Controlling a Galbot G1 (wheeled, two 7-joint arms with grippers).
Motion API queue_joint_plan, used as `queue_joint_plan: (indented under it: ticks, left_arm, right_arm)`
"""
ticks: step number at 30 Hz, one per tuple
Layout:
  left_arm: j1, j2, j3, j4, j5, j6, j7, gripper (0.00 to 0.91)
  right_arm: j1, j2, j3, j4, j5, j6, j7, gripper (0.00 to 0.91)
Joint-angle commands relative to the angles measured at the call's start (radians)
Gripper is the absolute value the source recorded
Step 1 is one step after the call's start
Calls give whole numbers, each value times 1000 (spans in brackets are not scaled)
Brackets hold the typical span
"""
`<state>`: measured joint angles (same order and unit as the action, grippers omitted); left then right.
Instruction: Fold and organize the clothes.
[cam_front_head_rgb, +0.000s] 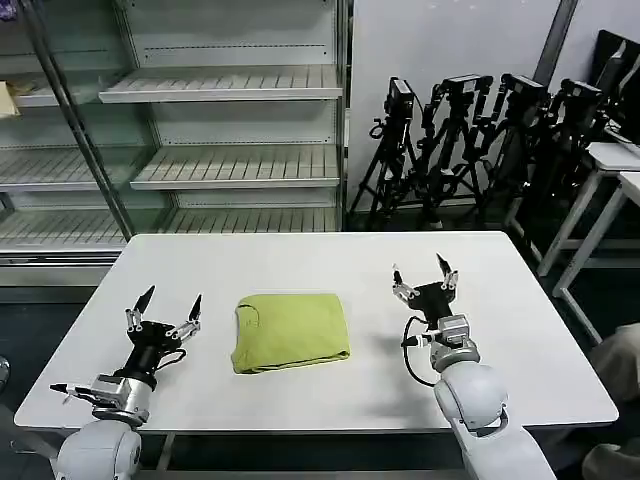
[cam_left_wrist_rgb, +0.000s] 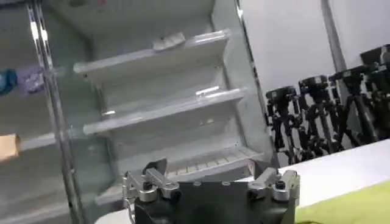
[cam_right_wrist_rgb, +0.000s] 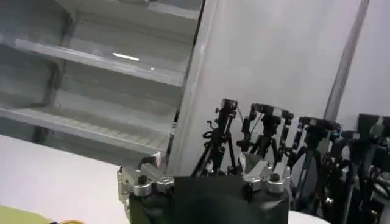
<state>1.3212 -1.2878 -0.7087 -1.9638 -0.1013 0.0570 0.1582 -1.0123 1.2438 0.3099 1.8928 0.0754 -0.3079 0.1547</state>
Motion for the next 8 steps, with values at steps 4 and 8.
queue_joint_plan:
  ticks: [4,8]
  left_arm:
    - [35,-22,-8,-26,67,-34,15,907]
    - [45,-32,-8,-21,81,-45,14,907]
  right_arm:
    - [-6,2,-6,4,-49,12,0,907]
    - [-22,-6,-4,7,-50,15,-3,907]
